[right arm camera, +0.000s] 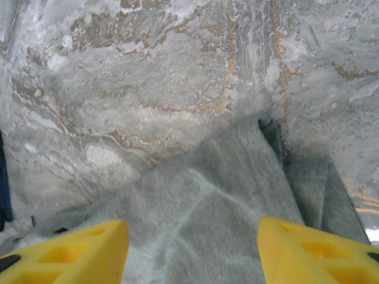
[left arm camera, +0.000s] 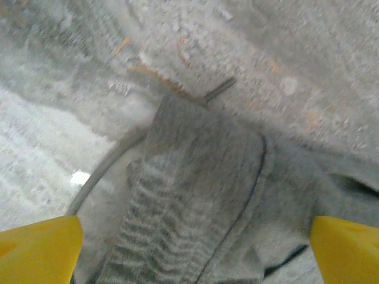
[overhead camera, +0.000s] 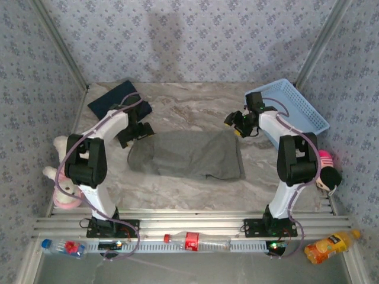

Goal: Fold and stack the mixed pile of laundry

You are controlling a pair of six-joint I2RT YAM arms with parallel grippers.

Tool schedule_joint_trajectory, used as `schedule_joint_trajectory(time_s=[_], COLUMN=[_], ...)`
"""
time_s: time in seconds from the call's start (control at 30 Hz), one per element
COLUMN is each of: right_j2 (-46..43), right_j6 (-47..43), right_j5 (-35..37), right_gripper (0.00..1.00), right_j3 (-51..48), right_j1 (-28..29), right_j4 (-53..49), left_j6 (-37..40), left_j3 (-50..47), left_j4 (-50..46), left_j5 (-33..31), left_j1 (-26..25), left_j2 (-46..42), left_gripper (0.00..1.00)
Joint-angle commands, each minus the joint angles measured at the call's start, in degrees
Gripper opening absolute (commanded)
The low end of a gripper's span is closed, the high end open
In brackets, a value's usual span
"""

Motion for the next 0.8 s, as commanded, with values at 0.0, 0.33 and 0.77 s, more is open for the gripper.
schedule_joint_trajectory(time_s=[0.0, 0.33, 0.77], right_j2=[-8.96, -14.19, -4.99], right_j6=[-4.14, 0.16, -6.51], right_j5=[3.06, 3.0, 1.57], right_gripper=[0.58, 0.43, 0.39], right_j3=[-2.7, -14.41, -26.31], right_j1=[2.92, 19.88, 12.56], right_j4=[-3.25, 3.37, 3.62], left_j6=[1.15, -0.56, 7.57], left_j3=[-0.38, -11.32, -12.85], left_j4=[-2.66, 9.3, 13.04], left_j5=[-1.87, 8.41, 3.87], left_j1=[-1.37, -7.98, -6.71], left_j2=[-8.03, -15.92, -0.73], left_gripper=[1.0, 0.67, 0.53])
